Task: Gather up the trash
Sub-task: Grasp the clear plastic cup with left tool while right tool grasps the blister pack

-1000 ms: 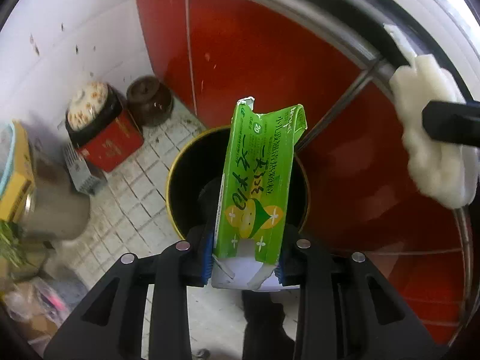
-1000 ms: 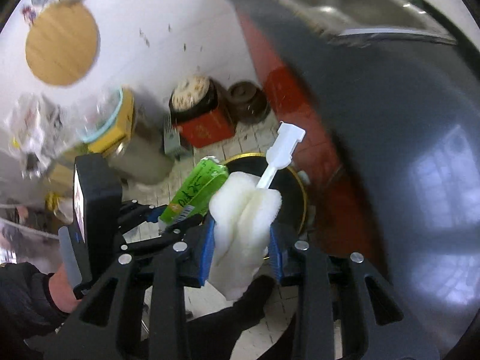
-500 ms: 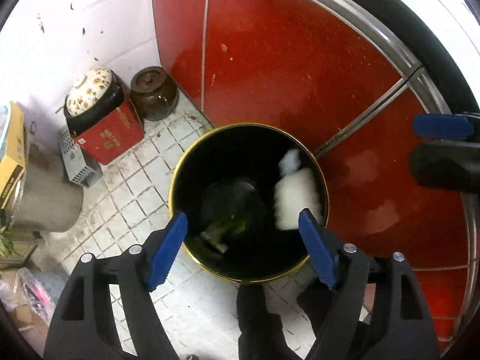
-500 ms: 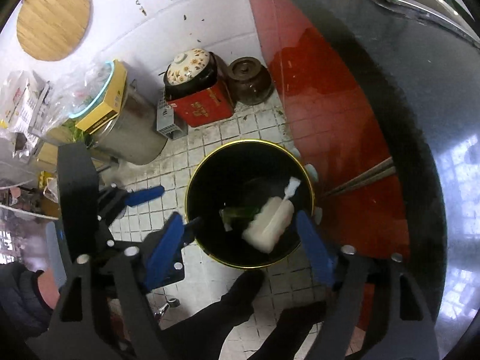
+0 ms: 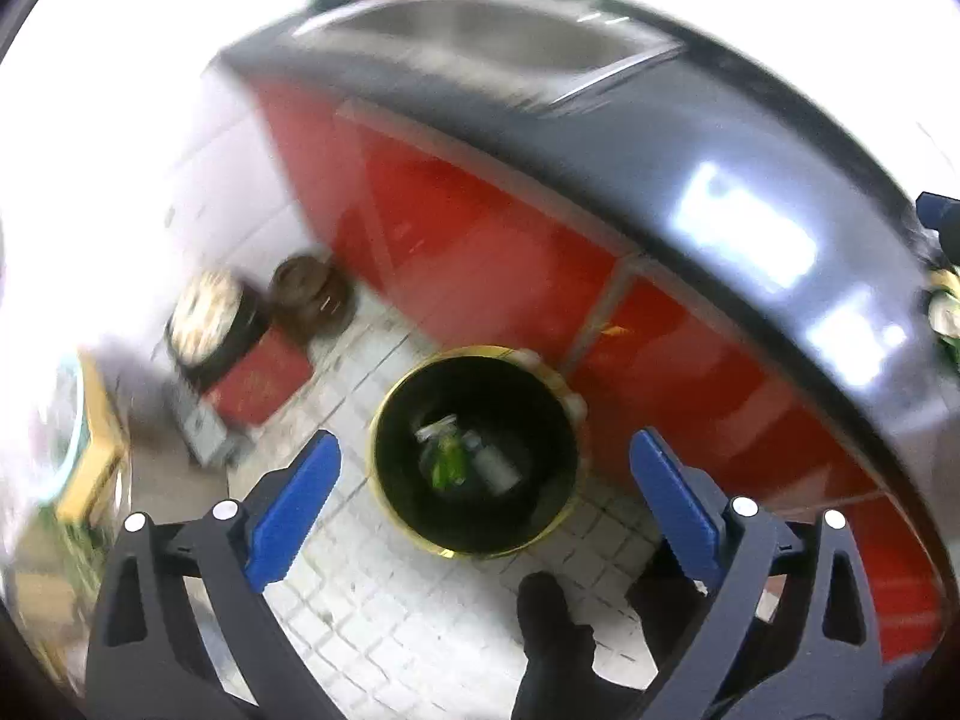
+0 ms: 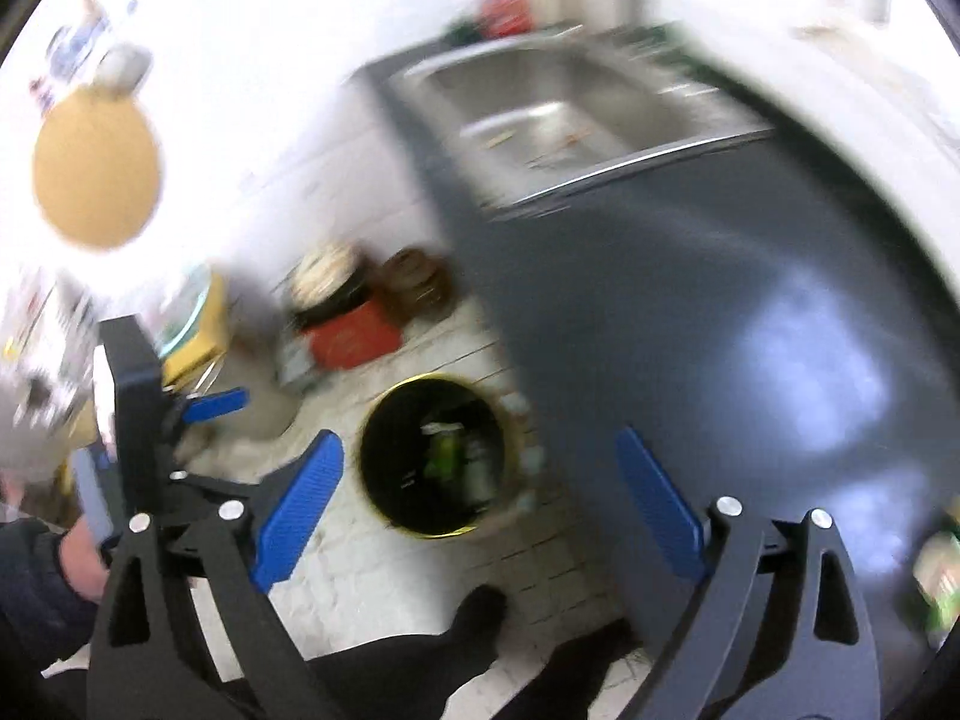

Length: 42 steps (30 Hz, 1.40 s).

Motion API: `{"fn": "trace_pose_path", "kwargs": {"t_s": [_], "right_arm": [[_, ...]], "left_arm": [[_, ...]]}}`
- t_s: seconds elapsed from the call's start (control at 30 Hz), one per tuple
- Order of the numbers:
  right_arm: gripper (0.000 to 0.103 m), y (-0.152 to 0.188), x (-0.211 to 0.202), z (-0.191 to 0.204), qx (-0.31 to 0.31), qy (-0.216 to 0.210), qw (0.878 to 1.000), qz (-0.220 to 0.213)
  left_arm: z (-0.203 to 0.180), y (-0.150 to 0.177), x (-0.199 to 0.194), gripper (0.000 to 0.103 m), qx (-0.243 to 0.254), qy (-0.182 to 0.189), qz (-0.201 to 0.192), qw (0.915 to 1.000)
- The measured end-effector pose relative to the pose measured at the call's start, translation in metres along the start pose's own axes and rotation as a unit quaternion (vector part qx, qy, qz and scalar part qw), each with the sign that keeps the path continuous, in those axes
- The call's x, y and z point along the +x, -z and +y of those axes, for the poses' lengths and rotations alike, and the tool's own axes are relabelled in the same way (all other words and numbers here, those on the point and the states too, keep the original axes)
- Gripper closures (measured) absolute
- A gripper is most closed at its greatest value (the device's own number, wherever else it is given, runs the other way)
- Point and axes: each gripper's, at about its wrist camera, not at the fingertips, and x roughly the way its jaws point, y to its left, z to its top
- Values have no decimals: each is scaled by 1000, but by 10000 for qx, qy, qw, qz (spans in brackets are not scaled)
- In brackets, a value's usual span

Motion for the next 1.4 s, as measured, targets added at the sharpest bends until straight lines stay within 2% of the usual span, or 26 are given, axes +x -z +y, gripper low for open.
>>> {"fn": "trace_pose_path", "kwargs": {"t_s": [0.03, 0.13, 0.27, 0.33, 0.43, 0.6, 0.77, 0.93, 1.0, 1.03, 1.1, 1.23, 1.3, 1.4], "right_arm": [[13, 7, -29, -26, 325, 319, 9988, -179], [13, 28, -86, -86, 1125, 907, 9880, -553], [13, 70, -158, -164, 1985, 1850, 9582, -908], [13, 91, -184, -198, 2338, 2290, 9406, -906], [13, 126, -220, -245, 2904, 2637, 9143, -1006], [13, 156, -245, -292, 3315, 2865, 8925, -1073], [13, 157, -246, -338, 3581, 2746, 8846, -1180], [14, 148, -231, -392, 3758, 2629, 8817, -1110], [15, 145, -221, -419, 3764, 2548, 8842, -1078], [16, 144, -215, -432, 3775, 2531, 8849, -1017], [25, 143, -204, -456, 3837, 2394, 8870, -927], [32, 143, -166, -516, 4021, 2222, 8864, -571], [43, 143, -144, -544, 4078, 2108, 8877, -365], [45, 145, -119, -574, 4139, 1993, 8881, -172]], "left_arm": [[-11, -7, -7, 9, 134, 82, -48, 9999], [-69, -36, -33, 9, 725, 566, -231, 9955], [-157, -73, -55, 9, 1524, 1172, -443, 9803], [-208, -89, -66, 9, 1895, 1371, -615, 9703], [-269, -105, -76, 9, 2268, 1679, -645, 9572], [-346, -118, -82, 9, 2748, 1914, -710, 9396], [-407, -131, -72, 9, 3061, 1934, -627, 9300], [-454, -152, -44, 9, 3149, 1912, -486, 9284], [-473, -162, -32, 9, 3143, 1956, -444, 9279], [-482, -166, -24, 9, 3153, 1956, -399, 9278], [-506, -175, -6, 9, 3156, 1944, -270, 9284], [-553, -194, 35, 9, 3072, 1912, -97, 9322], [-576, -201, 54, 9, 3116, 1895, -100, 9311], [-609, -208, 87, 9, 3197, 1823, -37, 9298]]}}
